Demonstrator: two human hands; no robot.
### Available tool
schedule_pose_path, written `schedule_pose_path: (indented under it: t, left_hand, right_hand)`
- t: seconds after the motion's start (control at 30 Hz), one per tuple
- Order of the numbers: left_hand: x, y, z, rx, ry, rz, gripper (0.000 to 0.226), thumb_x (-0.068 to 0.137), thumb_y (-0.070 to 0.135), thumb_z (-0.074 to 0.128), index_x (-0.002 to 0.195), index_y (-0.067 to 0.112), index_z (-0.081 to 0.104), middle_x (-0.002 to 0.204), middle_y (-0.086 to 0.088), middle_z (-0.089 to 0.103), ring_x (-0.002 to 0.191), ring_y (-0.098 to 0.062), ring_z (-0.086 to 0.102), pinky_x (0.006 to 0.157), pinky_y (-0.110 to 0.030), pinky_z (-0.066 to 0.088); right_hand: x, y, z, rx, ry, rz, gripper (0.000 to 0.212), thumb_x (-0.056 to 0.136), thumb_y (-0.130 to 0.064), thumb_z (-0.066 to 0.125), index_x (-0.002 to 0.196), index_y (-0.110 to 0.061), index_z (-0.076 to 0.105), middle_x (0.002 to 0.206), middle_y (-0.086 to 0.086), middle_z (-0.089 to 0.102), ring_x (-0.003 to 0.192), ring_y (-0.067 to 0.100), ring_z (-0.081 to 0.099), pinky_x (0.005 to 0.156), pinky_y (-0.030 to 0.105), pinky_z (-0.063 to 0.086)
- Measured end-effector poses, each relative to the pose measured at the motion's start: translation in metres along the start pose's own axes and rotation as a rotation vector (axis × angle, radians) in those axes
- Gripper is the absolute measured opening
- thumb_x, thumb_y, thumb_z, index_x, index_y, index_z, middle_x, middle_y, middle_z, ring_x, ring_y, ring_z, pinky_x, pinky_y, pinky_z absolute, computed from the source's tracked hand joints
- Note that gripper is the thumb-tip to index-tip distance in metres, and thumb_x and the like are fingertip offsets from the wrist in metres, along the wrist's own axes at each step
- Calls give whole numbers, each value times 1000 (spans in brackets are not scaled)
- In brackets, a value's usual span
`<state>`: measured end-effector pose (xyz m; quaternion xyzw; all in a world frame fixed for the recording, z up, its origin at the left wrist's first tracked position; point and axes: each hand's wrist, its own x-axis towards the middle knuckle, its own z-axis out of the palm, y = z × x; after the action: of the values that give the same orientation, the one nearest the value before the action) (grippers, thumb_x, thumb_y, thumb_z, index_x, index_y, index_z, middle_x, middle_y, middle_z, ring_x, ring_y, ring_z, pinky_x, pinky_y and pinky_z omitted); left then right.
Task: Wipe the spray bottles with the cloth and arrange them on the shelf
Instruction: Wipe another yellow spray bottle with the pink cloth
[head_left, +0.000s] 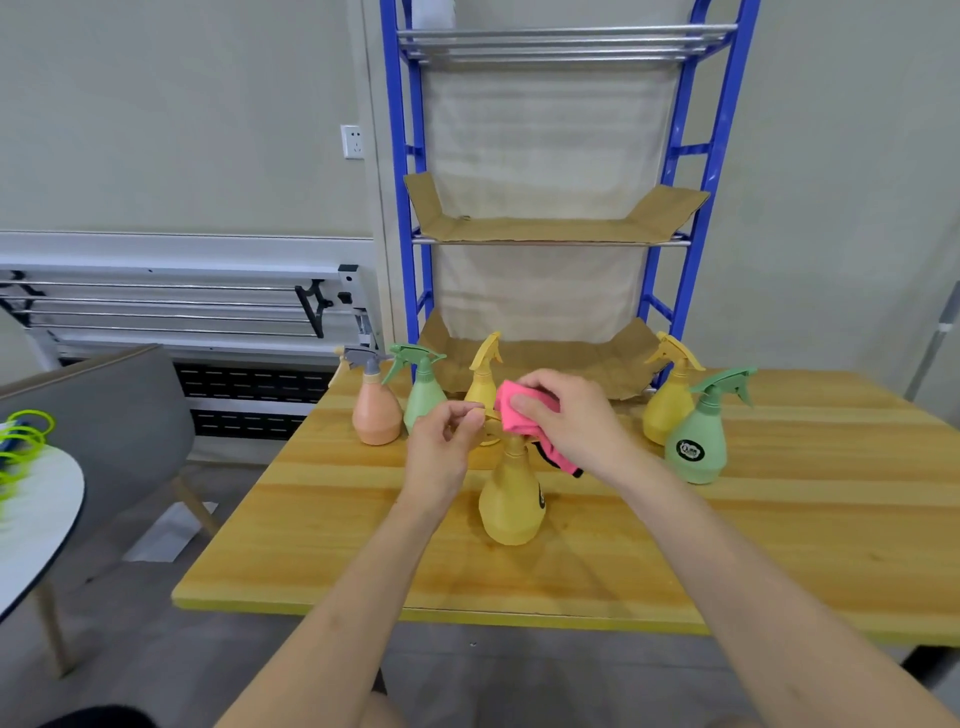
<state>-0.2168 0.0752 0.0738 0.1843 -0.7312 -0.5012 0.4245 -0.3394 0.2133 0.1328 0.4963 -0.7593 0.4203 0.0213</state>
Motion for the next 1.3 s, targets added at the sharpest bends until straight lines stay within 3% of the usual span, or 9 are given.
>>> schedule_pose_path:
  t: [0.23,0.43,0.57,0.63,0.77,0.87,1.0,1.1,1.3]
  left_hand:
    - [-2,2,-3,12,1,17,11,99,21,66,101,14,74,98,6,75,85,3,63,79,-15,49]
    - [-7,1,-2,-17,6,11,13,99,24,67,98,14,75,97,6,76,92,-8,67,84,-23,52]
    - [-8,3,-3,-17,-4,17,13,99,23,66,97,15,75,92,5,76,90,-10,67,81,-21,52]
    - [-9,2,-2,-7,-12,30,11,99,23,67,96,16,75,92,6,76,90,-12,67,81,-23,53]
    - [-12,1,-2,-13,-14,41,9,98,23,67,95,17,74,94,7,75,89,-8,65,80,-19,50]
    - [-13,1,-1,-14,-5,38,9,98,22,67,94,17,74,93,7,75,87,-8,64,79,-18,49]
    - [-15,2,2,-7,24,57,9,99,20,67,94,16,73,90,7,75,87,-9,65,79,-19,49]
    - [-16,2,1,9,3,64,9,99,21,66,96,16,73,91,7,75,89,-10,66,80,-22,51]
    - [-15,0,-3,72,-20,76,10,100,25,64,98,17,70,94,6,73,91,-12,65,82,-24,52]
  right_hand:
    - [-15,17,11,-79,-146,-87,23,100,-30,66,122,-25,72,100,-8,73,91,15,61,80,34,49]
    - [-10,10,24,-181,-37,-45,36,91,-51,72,109,-21,71,95,-6,69,88,15,61,77,35,51]
    - [-12,13,34,-250,22,-98,45,93,-62,53,95,-19,68,86,-6,66,83,18,59,75,40,51]
    - [-14,20,34,-185,7,-144,37,98,-51,51,98,-19,70,87,-6,68,84,18,61,78,41,52]
    - [-13,22,14,-50,-150,-158,18,104,-16,59,115,-20,73,89,-8,73,81,8,62,72,20,47]
    - [-10,21,10,-56,-203,-81,22,100,-20,64,120,-29,70,90,-8,72,74,8,63,68,22,52]
    - [-15,17,23,-163,-59,-63,23,94,-43,72,111,-27,69,91,-8,70,77,10,62,70,34,53]
    - [-19,22,33,-166,34,-153,22,99,-43,65,105,-23,69,89,-9,69,81,13,61,74,39,52]
    - [-14,34,8,24,-226,-91,32,106,-23,59,135,-35,67,107,-16,75,97,6,68,85,28,55]
